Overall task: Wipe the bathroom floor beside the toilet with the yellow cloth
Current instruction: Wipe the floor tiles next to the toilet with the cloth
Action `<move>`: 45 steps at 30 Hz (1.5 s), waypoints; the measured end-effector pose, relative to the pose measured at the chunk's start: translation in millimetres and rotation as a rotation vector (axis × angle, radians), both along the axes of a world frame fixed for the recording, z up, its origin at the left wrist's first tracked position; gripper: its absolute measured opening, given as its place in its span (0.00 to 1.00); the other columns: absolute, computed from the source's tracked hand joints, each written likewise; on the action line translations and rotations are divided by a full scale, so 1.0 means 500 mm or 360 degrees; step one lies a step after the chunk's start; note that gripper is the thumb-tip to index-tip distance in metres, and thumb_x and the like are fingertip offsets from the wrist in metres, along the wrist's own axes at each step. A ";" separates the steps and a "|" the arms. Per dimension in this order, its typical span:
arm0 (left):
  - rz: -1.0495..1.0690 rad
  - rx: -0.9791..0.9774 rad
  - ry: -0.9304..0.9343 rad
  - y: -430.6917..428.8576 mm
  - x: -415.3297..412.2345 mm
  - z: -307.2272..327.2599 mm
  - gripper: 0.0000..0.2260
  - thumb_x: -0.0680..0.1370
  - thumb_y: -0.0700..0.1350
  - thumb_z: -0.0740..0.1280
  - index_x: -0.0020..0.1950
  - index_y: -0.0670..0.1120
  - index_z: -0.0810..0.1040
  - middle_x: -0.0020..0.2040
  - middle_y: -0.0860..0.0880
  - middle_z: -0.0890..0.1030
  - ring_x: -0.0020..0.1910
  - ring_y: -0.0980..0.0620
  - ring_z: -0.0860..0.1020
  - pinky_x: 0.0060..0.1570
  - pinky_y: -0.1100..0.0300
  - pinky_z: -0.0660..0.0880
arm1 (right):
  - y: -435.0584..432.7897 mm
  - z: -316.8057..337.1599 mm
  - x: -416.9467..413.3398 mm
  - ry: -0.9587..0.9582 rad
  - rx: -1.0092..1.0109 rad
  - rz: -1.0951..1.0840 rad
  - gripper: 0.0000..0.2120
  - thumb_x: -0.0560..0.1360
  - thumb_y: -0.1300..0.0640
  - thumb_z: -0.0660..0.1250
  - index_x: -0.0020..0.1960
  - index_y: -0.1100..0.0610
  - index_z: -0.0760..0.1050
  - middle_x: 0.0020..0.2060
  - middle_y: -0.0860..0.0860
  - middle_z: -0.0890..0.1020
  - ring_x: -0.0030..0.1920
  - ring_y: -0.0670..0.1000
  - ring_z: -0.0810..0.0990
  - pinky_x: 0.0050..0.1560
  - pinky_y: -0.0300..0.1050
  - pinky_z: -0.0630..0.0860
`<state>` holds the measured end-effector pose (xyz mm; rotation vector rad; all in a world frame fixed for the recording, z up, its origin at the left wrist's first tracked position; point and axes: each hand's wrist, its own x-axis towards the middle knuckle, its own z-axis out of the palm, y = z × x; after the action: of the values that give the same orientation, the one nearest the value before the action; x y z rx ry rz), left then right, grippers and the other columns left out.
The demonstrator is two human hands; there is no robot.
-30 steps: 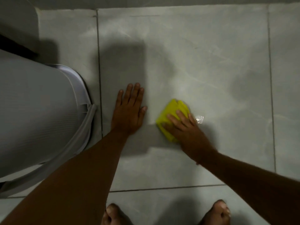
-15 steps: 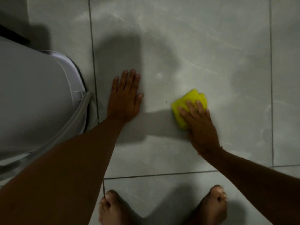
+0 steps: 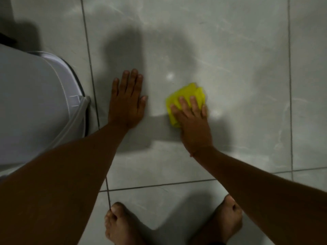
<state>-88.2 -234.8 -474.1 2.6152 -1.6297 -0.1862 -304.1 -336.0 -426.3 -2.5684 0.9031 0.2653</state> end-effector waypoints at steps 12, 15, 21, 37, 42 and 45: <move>0.0011 0.0022 0.0004 0.009 -0.017 -0.013 0.29 0.84 0.54 0.52 0.82 0.44 0.55 0.83 0.44 0.56 0.83 0.42 0.54 0.80 0.41 0.51 | 0.016 -0.007 -0.092 0.0056 -0.0131 0.0457 0.34 0.71 0.65 0.59 0.75 0.46 0.60 0.76 0.52 0.62 0.76 0.63 0.55 0.72 0.67 0.56; 0.0016 0.0011 0.0015 0.007 -0.014 -0.010 0.29 0.83 0.54 0.52 0.83 0.44 0.55 0.83 0.44 0.56 0.83 0.42 0.53 0.80 0.41 0.51 | 0.002 0.002 -0.095 0.0167 -0.0137 -0.0084 0.35 0.70 0.65 0.60 0.75 0.46 0.60 0.76 0.52 0.61 0.77 0.62 0.54 0.73 0.67 0.56; 0.0013 -0.0005 -0.0011 0.006 -0.016 -0.011 0.29 0.83 0.54 0.52 0.82 0.44 0.56 0.83 0.43 0.57 0.83 0.41 0.54 0.80 0.40 0.52 | 0.049 -0.009 -0.019 0.0031 -0.0104 0.0240 0.32 0.72 0.63 0.56 0.75 0.47 0.61 0.76 0.53 0.62 0.76 0.62 0.55 0.72 0.69 0.55; 0.0019 -0.0001 -0.0021 0.008 -0.015 -0.010 0.29 0.83 0.54 0.51 0.83 0.45 0.54 0.83 0.43 0.56 0.83 0.41 0.53 0.80 0.41 0.50 | -0.010 0.007 0.007 0.0272 -0.0073 0.0070 0.29 0.75 0.55 0.40 0.76 0.48 0.56 0.78 0.53 0.54 0.78 0.59 0.48 0.73 0.68 0.47; 0.0010 -0.0008 -0.0031 0.009 -0.013 -0.020 0.29 0.83 0.54 0.51 0.83 0.45 0.54 0.83 0.43 0.56 0.83 0.41 0.54 0.80 0.41 0.51 | 0.011 0.009 -0.041 0.0253 -0.0035 0.0239 0.29 0.75 0.58 0.46 0.77 0.48 0.54 0.78 0.52 0.55 0.78 0.59 0.50 0.73 0.68 0.49; 0.0014 -0.0003 -0.0021 0.012 -0.014 -0.016 0.29 0.84 0.54 0.50 0.83 0.44 0.54 0.83 0.43 0.56 0.83 0.41 0.53 0.80 0.40 0.50 | -0.006 0.018 -0.070 0.0325 -0.0022 0.0063 0.32 0.76 0.59 0.54 0.77 0.45 0.51 0.79 0.51 0.51 0.78 0.56 0.47 0.73 0.68 0.51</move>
<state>-95.1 -229.0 -482.0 2.6274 -1.6211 -0.1673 -339.2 -339.2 -417.2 -2.6086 0.9276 0.5427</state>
